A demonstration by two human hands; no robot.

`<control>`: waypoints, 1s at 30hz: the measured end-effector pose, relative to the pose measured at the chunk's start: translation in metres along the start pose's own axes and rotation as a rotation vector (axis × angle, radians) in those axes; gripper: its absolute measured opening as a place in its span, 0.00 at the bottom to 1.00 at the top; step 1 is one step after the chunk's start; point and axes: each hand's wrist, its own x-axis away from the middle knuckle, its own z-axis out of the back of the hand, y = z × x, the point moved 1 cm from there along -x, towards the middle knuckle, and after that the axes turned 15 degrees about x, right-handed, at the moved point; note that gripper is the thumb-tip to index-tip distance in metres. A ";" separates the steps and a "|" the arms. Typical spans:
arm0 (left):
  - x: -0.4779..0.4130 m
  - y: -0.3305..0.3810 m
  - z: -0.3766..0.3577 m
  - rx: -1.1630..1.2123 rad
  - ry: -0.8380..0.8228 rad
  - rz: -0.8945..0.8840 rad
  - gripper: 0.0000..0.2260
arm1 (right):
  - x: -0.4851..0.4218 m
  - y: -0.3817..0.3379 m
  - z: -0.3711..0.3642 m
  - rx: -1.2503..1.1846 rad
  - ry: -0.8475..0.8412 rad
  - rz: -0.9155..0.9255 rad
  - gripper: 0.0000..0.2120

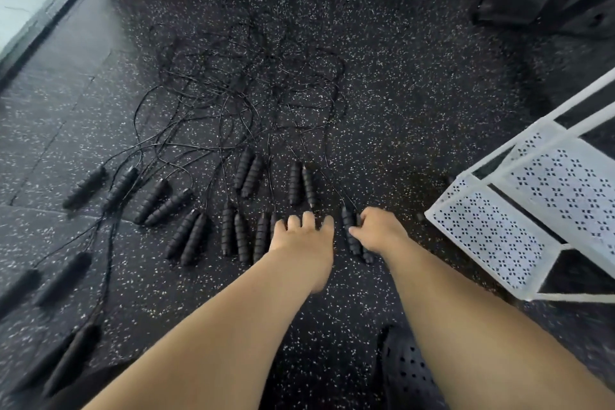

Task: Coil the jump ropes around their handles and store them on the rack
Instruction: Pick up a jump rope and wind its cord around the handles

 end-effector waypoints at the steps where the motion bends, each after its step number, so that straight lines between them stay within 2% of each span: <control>1: -0.005 0.003 -0.004 -0.019 -0.031 0.017 0.52 | -0.012 0.000 -0.011 -0.017 -0.012 -0.040 0.21; 5: -0.019 0.019 -0.006 -0.021 -0.049 -0.002 0.56 | -0.052 -0.005 -0.057 -0.105 -0.054 -0.174 0.37; 11: -0.036 0.014 -0.013 0.004 0.028 -0.024 0.46 | -0.091 -0.006 -0.104 -0.104 -0.059 -0.300 0.45; 17: -0.033 0.010 -0.012 -0.084 0.020 -0.020 0.41 | -0.105 0.016 -0.115 -0.073 -0.043 -0.258 0.40; 21: -0.030 0.018 -0.004 -0.069 0.002 -0.044 0.39 | -0.093 0.028 -0.106 -0.101 -0.057 -0.308 0.40; 26: -0.023 0.027 0.013 0.022 -0.007 -0.080 0.35 | -0.065 0.038 -0.094 -0.433 -0.059 -0.477 0.37; 30: -0.013 0.034 0.031 0.160 0.060 -0.099 0.26 | -0.022 0.041 -0.043 -0.693 -0.063 -0.414 0.22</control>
